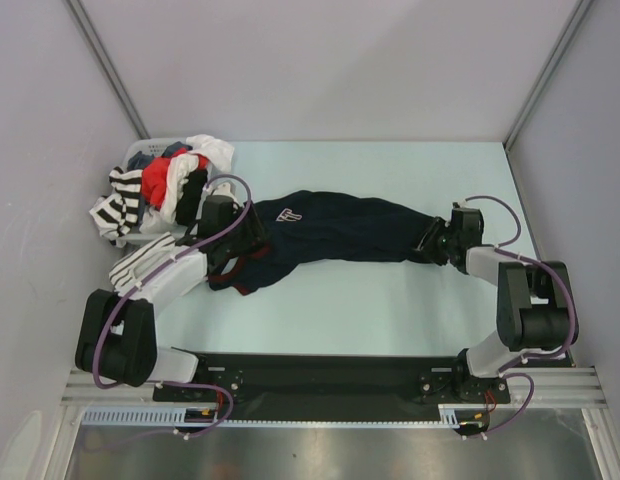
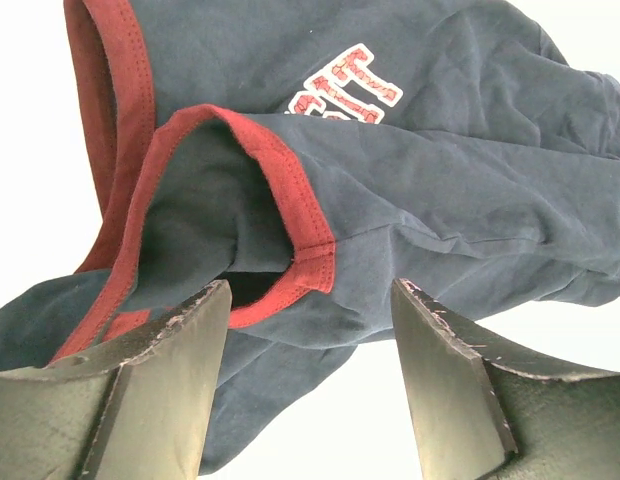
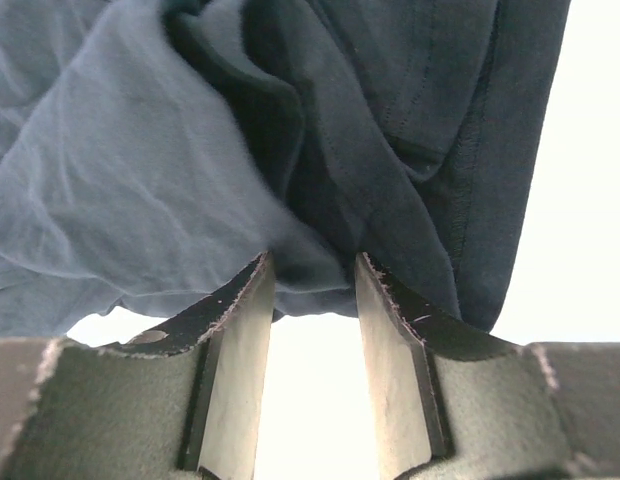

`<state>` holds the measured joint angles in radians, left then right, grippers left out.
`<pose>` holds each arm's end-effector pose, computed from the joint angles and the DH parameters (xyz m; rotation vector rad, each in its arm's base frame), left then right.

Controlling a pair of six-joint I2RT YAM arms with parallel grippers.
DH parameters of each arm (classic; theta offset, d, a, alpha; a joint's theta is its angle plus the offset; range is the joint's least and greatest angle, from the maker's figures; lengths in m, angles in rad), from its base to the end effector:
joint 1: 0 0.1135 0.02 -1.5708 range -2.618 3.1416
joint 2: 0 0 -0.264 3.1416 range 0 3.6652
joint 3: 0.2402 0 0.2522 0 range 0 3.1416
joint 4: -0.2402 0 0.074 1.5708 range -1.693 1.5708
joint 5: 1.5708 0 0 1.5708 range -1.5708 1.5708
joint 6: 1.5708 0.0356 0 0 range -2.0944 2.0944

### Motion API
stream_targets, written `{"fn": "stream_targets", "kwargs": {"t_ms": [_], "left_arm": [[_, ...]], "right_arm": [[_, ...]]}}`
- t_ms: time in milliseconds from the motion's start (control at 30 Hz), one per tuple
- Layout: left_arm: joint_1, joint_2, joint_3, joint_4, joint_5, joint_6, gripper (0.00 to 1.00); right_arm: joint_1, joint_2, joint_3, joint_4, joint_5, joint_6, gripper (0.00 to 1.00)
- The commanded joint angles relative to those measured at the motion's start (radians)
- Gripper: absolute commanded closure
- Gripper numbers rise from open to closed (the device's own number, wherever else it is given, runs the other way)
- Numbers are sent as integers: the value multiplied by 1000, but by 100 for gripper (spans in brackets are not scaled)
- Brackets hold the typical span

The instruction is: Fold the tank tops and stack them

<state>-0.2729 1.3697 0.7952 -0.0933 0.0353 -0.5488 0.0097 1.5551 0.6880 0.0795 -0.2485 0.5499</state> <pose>0.2804 -0.0798 0.2216 -0.2945 2.2637 -0.4790 0.2966 0.0116 0.1526 0.5203 2.3422 0.5609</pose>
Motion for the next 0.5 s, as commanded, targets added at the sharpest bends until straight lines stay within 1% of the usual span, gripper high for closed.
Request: {"fn": "stream_targets", "kwargs": {"t_ms": [0, 100, 200, 233, 333, 400, 433, 467], "left_arm": [[-6, -29, 41, -6, -12, 9, 29], [-5, -29, 42, -6, -8, 7, 29], [-5, -34, 41, -6, -9, 7, 29], [-5, -34, 42, -8, -9, 10, 29], [-6, -32, 47, -11, -17, 18, 29], [-5, -27, 52, -13, -18, 18, 29], [-6, -21, 55, -11, -20, 20, 29], [-6, -17, 59, -10, -20, 18, 29]], "right_arm": [[-2, 25, 1, 11, 12, -7, 56], [-2, 31, 1, 20, 5, -4, 58], [-2, 17, -4, 23, 3, -1, 69], [-2, 10, -5, 20, 8, -1, 75], [-2, -27, -8, 6, 38, -11, 78], [-2, -44, -13, -4, 61, -16, 85], [-2, -65, -15, -6, 69, -18, 92], [-2, -76, -19, -7, 77, -19, 93]]}}
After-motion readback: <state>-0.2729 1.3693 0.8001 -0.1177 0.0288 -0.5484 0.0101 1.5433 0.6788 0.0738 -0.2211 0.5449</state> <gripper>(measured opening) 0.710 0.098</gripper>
